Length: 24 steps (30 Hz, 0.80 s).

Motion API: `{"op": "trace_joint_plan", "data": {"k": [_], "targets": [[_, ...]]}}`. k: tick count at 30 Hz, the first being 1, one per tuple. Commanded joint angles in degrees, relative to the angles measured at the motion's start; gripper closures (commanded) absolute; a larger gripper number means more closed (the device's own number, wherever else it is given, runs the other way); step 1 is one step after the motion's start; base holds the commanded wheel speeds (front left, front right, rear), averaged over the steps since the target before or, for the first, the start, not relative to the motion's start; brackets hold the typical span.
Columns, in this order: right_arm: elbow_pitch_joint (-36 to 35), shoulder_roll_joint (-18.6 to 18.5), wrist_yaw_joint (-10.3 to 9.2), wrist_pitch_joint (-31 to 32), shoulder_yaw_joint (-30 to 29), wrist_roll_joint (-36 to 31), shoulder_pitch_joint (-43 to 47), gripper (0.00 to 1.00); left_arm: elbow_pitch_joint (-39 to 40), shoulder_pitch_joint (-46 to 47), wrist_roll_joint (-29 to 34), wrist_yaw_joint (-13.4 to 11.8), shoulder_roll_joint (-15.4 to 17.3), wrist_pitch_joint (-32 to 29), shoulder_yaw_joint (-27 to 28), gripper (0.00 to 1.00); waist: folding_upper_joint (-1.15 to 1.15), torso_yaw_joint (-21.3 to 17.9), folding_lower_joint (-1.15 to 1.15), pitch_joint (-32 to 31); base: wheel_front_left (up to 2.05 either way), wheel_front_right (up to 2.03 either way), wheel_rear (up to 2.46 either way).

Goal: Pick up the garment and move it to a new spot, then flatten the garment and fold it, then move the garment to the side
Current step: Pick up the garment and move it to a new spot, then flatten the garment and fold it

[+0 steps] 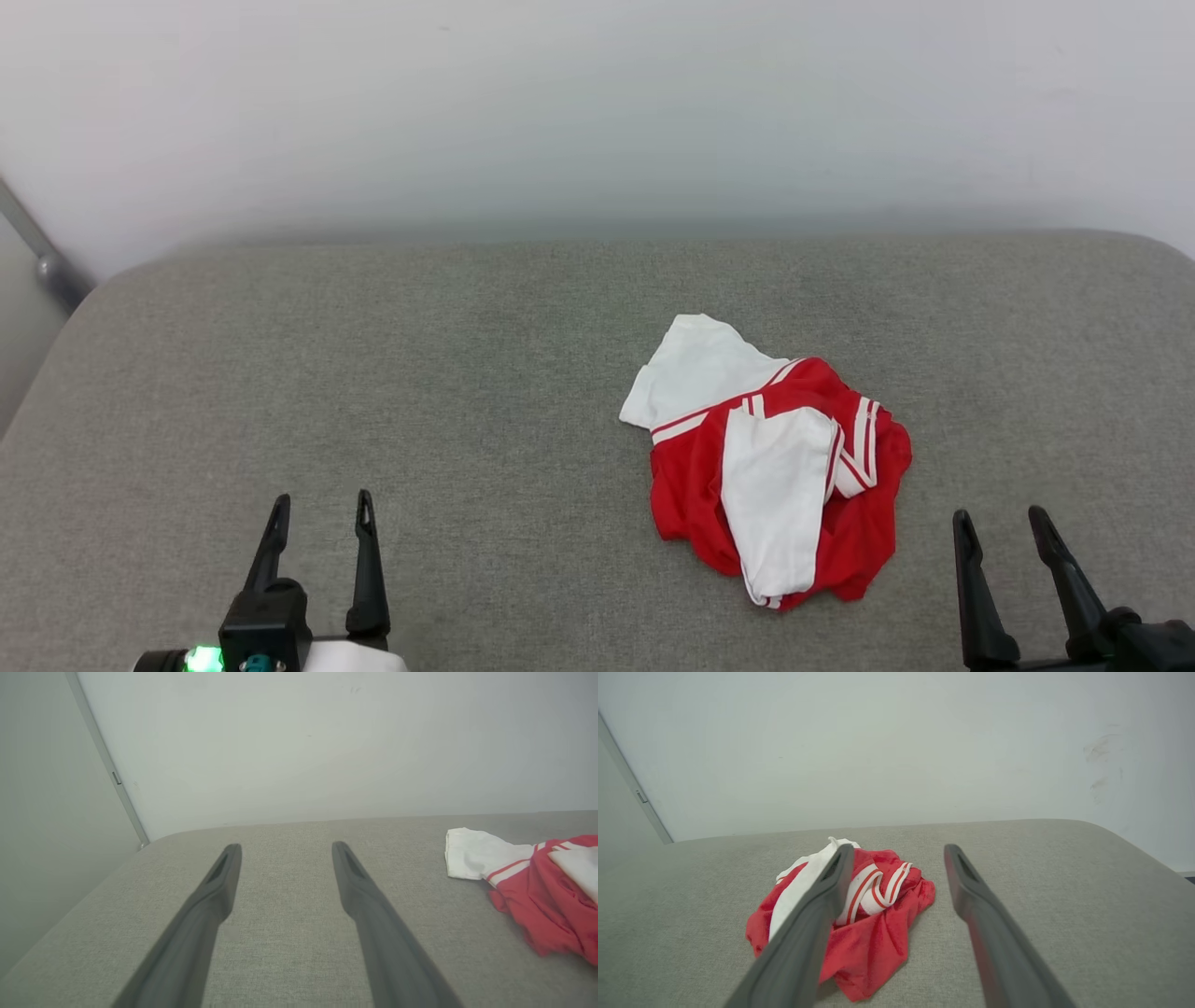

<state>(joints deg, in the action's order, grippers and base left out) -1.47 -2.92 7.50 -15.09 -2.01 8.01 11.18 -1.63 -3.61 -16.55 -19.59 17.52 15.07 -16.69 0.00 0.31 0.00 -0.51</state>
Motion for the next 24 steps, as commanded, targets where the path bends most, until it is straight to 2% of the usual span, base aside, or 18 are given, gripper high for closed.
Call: {"op": "trace_joint_plan", "data": {"k": [1,12,24], "targets": [[0.1,0.1,-0.02,-0.1,-0.1,0.0,1.1,0.00,-0.3,-1.1,1.0,1.0,-0.8,0.1,0.8,0.00,0.00,0.1,0.00,-0.3,0.00,0.00,0.00],[0.3,0.1,-0.02,-0.1,0.0,0.3,2.4,0.00,-2.2,-3.7,6.0,6.9,-5.2,0.1,6.3,0.00,0.00,0.5,0.00,-1.4,0.00,0.00,0.00],[0.3,0.1,-0.02,-0.1,0.2,0.5,2.7,0.00,-2.8,-4.2,9.7,10.7,-8.2,0.1,10.1,0.00,0.00,0.8,0.00,-1.3,0.00,0.00,0.00]]}}
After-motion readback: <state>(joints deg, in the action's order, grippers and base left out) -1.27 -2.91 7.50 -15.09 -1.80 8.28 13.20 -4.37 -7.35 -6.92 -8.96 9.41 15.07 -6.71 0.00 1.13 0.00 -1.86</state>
